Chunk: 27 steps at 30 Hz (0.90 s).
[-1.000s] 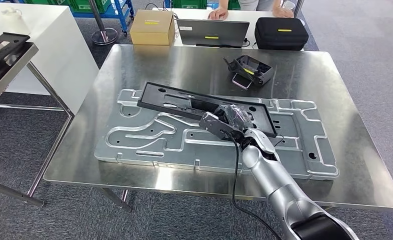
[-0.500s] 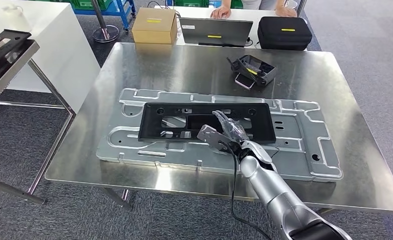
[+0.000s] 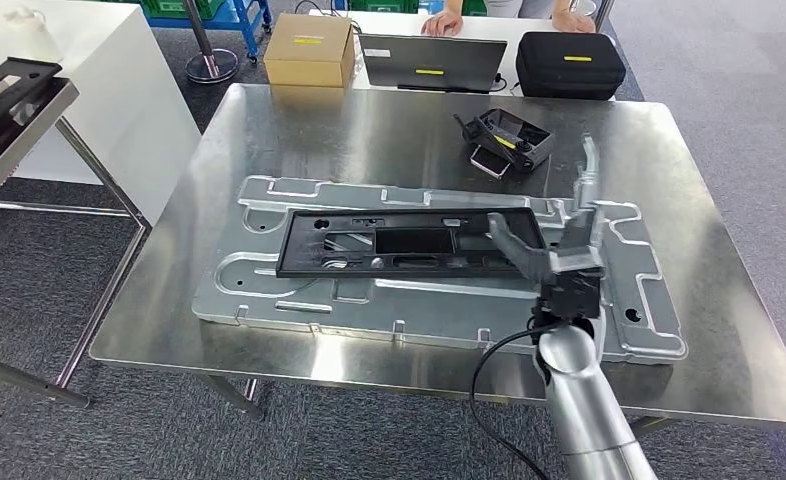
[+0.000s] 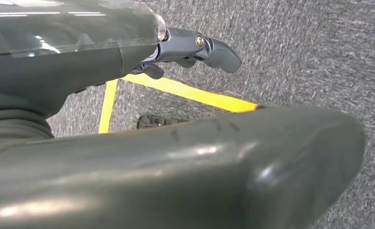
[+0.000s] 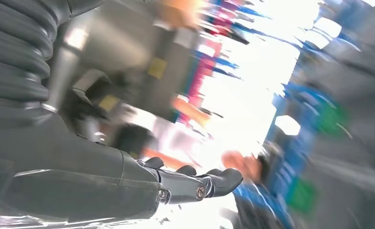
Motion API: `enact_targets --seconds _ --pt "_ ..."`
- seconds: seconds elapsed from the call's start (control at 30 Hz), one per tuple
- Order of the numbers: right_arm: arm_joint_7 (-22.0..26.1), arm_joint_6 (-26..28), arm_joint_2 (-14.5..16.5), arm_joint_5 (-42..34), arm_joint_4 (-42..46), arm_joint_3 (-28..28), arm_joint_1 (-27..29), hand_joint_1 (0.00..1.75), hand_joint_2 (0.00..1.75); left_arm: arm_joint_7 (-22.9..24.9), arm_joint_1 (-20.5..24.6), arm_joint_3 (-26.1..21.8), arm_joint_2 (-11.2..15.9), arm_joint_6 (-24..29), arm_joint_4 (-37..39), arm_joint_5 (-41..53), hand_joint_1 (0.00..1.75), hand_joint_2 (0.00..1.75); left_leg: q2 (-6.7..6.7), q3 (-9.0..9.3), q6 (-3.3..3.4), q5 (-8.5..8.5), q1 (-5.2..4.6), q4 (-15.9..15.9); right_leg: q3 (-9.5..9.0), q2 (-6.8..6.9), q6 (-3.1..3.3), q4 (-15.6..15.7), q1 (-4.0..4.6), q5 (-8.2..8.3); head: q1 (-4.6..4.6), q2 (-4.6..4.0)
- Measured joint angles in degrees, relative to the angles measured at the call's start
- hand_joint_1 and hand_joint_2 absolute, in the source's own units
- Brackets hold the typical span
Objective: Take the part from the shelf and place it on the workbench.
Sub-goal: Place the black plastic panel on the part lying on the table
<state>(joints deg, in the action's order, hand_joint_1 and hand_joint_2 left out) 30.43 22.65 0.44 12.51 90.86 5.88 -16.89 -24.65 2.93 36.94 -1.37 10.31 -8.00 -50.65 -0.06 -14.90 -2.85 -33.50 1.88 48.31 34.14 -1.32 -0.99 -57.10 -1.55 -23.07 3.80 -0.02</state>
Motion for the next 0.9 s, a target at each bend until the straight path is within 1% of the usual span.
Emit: enact_targets --seconds 0.07,0.1,0.13,0.2,0.27,0.33,0.4,0.43,0.47,0.53,0.57,0.6,0.63,0.67,0.7,0.73,0.77,0.8,0.87,0.9 --pt "4.5 0.4 -1.0 -5.0 7.4 -0.9 3.4 0.0 1.75 -0.1 0.0 0.1 0.1 0.1 0.0 -0.2 0.0 0.0 0.0 0.0 0.07 -0.05 0.0 0.0 0.0 0.0 -0.02 0.0 -0.02 -0.02 0.0 0.0" --pt "6.4 0.4 -1.6 -6.4 10.9 -1.3 5.1 0.0 1.75 -0.1 -0.1 0.2 0.1 0.1 0.0 -0.3 0.0 0.0 0.01 -0.02 0.15 -0.11 -0.03 0.1 0.0 0.0 -0.05 0.1 -0.15 -0.01 0.0 0.0" --pt "7.8 0.4 -2.1 -7.0 14.3 -1.5 6.7 0.0 1.75 -0.2 -0.1 0.2 0.2 0.0 0.0 -0.4 0.0 0.0 0.01 -0.05 0.26 -0.19 -0.06 0.2 0.01 -0.01 -0.07 0.1 -0.29 0.01 0.0 0.0" --pt "9.2 0.3 -3.1 -7.2 21.0 -1.7 9.8 0.0 1.75 -0.3 -0.1 0.2 0.4 0.0 0.0 -1.1 0.0 0.0 0.01 -0.15 0.56 -0.39 -0.12 0.6 0.03 -0.03 -0.18 0.2 -0.57 0.09 0.0 0.0" --pt "9.4 -0.4 -4.0 -7.1 26.7 -1.5 12.5 0.0 0.87 -0.8 -0.2 0.2 0.5 -0.2 0.0 -2.2 0.0 0.0 0.01 -0.34 0.86 -0.48 -0.19 0.9 0.03 -0.03 -0.43 0.3 -0.67 0.25 0.0 0.0" --pt "9.4 -0.9 -4.6 -6.4 30.3 -1.0 15.2 0.0 0.0 -1.2 -0.2 0.0 0.6 -0.3 0.0 -3.2 0.0 0.0 0.01 -0.59 1.35 -0.04 -0.36 1.0 -0.13 -0.06 -0.98 0.7 -0.79 0.9 0.0 0.0" --pt "9.3 -0.9 -5.1 -4.8 31.8 -0.6 18.0 0.0 0.0 -1.3 0.0 -0.3 0.5 -0.2 0.0 -3.9 0.0 0.0 0.11 -0.45 2.07 1.41 -0.12 -0.2 -0.14 0.24 -1.53 1.2 -0.73 1.12 -0.01 0.0" --pt "9.1 -0.9 -5.2 -3.9 31.9 -0.5 19.5 0.0 0.0 -1.2 0.1 -0.4 0.5 -0.1 0.0 -4.2 0.0 0.0 0.2 -0.46 2.4 2.14 0.0 -0.8 0.49 0.49 -1.64 0.2 -0.63 0.39 -0.01 0.0" --pt "8.7 -1.0 -5.3 -3.2 31.7 -0.4 21.1 0.0 0.0 -1.1 0.2 -0.4 0.4 0.0 0.0 -4.4 0.0 0.0 0.31 -0.54 2.62 2.59 0.11 -1.1 1.76 0.75 -1.63 -2.2 -0.56 -1.0 -0.02 0.0" --pt "7.9 -1.7 -5.1 -2.8 30.8 -0.5 25.0 0.0 0.0 -1.0 0.1 -0.6 0.3 -0.1 0.0 -4.7 0.0 0.0 0.49 -1.27 2.89 2.63 -0.13 -0.6 5.58 0.93 -1.64 -10.1 -0.5 -4.16 -0.02 0.0" --pt "7.7 -2.4 -4.9 -3.4 30.2 -0.8 27.0 0.0 0.0 -0.9 0.0 -0.7 0.3 -0.1 0.0 -4.8 0.0 0.0 0.53 -1.54 2.93 2.4 -0.2 -0.2 7.08 0.94 -1.71 -13.2 -0.5 -4.83 -0.02 0.0" --pt "7.7 -3.4 -4.5 -4.4 29.5 -1.4 29.1 0.0 0.0 -0.9 -0.1 -0.7 0.3 -0.1 0.0 -4.9 0.0 0.0 0.54 -1.72 2.94 2.05 -0.22 0.4 7.72 0.97 -1.79 -14.5 -0.54 -4.47 -0.02 0.0" --pt "7.7 -4.5 -3.9 -5.5 28.8 -2.2 30.9 0.0 0.0 -0.9 -0.2 -0.8 0.3 0.0 0.0 -5.0 0.0 0.0 0.47 -1.77 2.83 1.57 -0.17 1.0 7.22 0.99 -1.85 -13.4 -0.59 -3.12 -0.02 0.0" --pt "7.8 -5.4 -3.0 -6.4 28.0 -3.2 32.6 0.0 0.0 -0.8 -0.2 -0.8 0.3 0.0 0.0 -5.0 0.0 0.0 0.28 -1.79 2.57 0.91 -0.09 1.7 5.84 0.94 -1.9 -10.4 -0.7 -1.38 -0.02 0.0" --pt "7.8 -6.1 -2.0 -6.8 27.2 -4.4 34.0 0.0 0.0 -0.8 -0.2 -0.8 0.2 0.0 0.0 -5.0 0.0 0.0 0.1 -2.06 2.15 0.15 -0.04 2.6 4.34 0.51 -1.89 -7.7 -0.75 -0.42 -0.03 0.0" --pt "7.9 -6.5 -0.8 -6.7 26.4 -5.9 35.3 0.0 0.0 -0.7 -0.1 -0.8 0.2 0.0 0.0 -5.1 0.0 0.0 -0.13 -2.49 1.65 -0.62 -0.04 3.7 3.21 0.07 -1.66 -5.3 -0.79 -0.17 0.0 0.01" --pt "7.9 -6.7 0.5 -6.2 25.6 -7.3 36.5 0.0 0.0 -0.7 0.0 -0.8 0.2 0.0 0.0 -5.2 0.0 0.0 -0.35 -3.02 1.12 -1.21 -0.07 4.5 2.75 -0.27 -1.31 -4.2 -0.73 -0.56 0.03 0.01" --pt "8.0 -6.9 1.6 -5.6 24.8 -8.6 37.5 0.0 0.0 -0.8 0.1 -0.9 0.2 0.1 0.0 -5.3 0.0 0.0 -0.5 -3.58 0.68 -1.51 -0.05 5.1 2.88 -0.51 -0.84 -4.5 -0.55 -1.33 0.05 0.01" --pt "7.9 -7.7 3.4 -4.6 23.6 -10.3 38.9 0.0 0.0 -1.0 0.2 -1.1 0.1 0.1 0.0 -5.6 0.0 0.0 -0.78 -3.94 0.11 -1.76 0.12 5.5 3.34 -0.1 0.16 -4.6 -0.34 -1.68 0.09 0.0" --pt "7.7 -8.1 4.0 -4.1 23.0 -10.7 39.2 0.0 0.0 -1.1 0.2 -1.2 0.1 0.2 0.0 -5.9 0.0 0.0 -0.72 -4.15 -0.06 -2.22 0.21 6.1 3.36 0.15 0.6 -4.6 -0.31 -1.72 0.09 0.0"
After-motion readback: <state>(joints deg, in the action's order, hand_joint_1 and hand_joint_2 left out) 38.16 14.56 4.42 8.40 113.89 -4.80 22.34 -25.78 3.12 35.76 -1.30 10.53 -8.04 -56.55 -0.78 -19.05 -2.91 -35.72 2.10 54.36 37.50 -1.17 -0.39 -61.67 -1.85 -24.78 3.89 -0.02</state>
